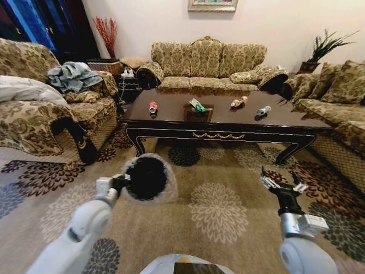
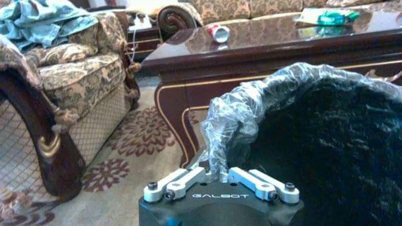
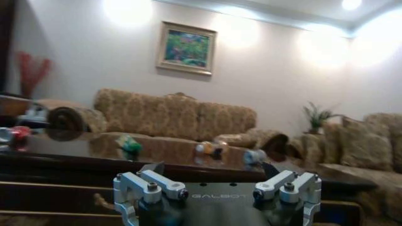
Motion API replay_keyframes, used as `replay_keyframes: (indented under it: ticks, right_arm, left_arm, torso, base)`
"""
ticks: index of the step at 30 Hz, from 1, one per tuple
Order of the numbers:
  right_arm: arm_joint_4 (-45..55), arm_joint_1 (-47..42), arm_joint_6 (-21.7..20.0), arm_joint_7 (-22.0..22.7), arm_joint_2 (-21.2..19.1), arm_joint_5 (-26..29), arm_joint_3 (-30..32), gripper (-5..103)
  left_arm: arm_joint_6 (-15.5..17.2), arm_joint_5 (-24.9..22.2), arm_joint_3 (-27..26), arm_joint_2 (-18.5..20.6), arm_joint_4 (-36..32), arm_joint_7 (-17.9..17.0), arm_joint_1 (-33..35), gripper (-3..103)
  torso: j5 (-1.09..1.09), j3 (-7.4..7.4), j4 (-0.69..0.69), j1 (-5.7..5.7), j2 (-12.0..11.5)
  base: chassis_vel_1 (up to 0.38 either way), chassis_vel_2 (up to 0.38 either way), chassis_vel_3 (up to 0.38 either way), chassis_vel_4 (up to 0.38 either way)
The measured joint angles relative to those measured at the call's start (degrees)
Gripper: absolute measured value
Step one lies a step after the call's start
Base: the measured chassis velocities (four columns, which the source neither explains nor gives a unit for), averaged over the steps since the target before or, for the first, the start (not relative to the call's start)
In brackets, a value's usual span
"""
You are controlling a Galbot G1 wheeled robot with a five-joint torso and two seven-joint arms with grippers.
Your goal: Move to the front of the table and place the trash on the table into the trash bin.
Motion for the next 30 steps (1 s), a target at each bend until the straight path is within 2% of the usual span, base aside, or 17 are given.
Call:
replay_keyframes:
  ticks: [2,5,9,12,15,22,25,30]
  right_arm:
    - [1.4,0.0,-1.0,-0.8,-1.8,0.4,0.0,100]
    - [2.0,0.4,-2.0,-1.0,-3.5,1.0,0.1,100]
    - [2.4,1.0,-2.5,-1.1,-4.3,1.2,0.0,100]
    - [3.0,1.1,-3.4,-1.3,-4.4,1.3,-1.1,100]
    - [3.5,1.1,-4.0,-1.3,-4.6,1.4,-1.5,100]
    - [4.0,1.5,-5.0,-1.3,-4.6,2.8,-1.2,100]
    - [2.9,0.9,-5.0,-2.2,-4.5,2.8,-0.4,100]
    - [2.9,1.4,-5.4,-2.5,-4.8,2.6,-0.3,100]
  left_arm:
    - [2.6,-1.8,-0.1,0.5,-2.0,-0.6,-1.0,2]
    - [3.4,-2.3,-0.1,0.2,-3.0,-0.3,-0.8,2]
    - [2.0,-2.4,-0.4,-1.3,-3.0,0.4,0.6,2]
    - [-0.3,-2.3,-0.7,-3.3,-2.5,0.4,1.9,2]
    - [-0.9,-2.3,-0.5,-3.8,-2.0,0.4,1.9,2]
    - [-1.0,-2.3,0.6,-3.7,-1.2,0.7,1.3,2]
    - [0.9,-2.3,0.3,-3.2,-0.6,3.8,1.9,2]
    - [0.4,-2.1,1.4,-1.8,2.0,4.6,0.8,2]
  torso:
    - [0.03,0.00,-0.03,0.00,0.0]
    - [0.03,0.00,-0.04,0.00,0.0]
    - [0.02,0.08,-0.02,0.05,0.1]
    - [0.04,0.63,-0.03,0.33,1.0]
    - [0.04,1.13,-0.03,0.45,1.6]
    - [0.04,2.08,-0.03,0.77,2.8]
    - [0.05,3.00,-0.03,1.12,4.1]
    - [0.04,3.68,-0.03,1.46,5.1]
  base:
    - [0.000,0.000,0.000,0.000]
    - [0.000,0.000,0.000,0.000]
    - [0.000,0.000,0.000,0.000]
    - [0.000,0.000,0.000,0.000]
    - [0.000,0.000,0.000,0.000]
    - [0.000,0.000,0.000,0.000]
    - [0.000,0.000,0.000,0.000]
    - [0.000,0.000,0.000,0.000]
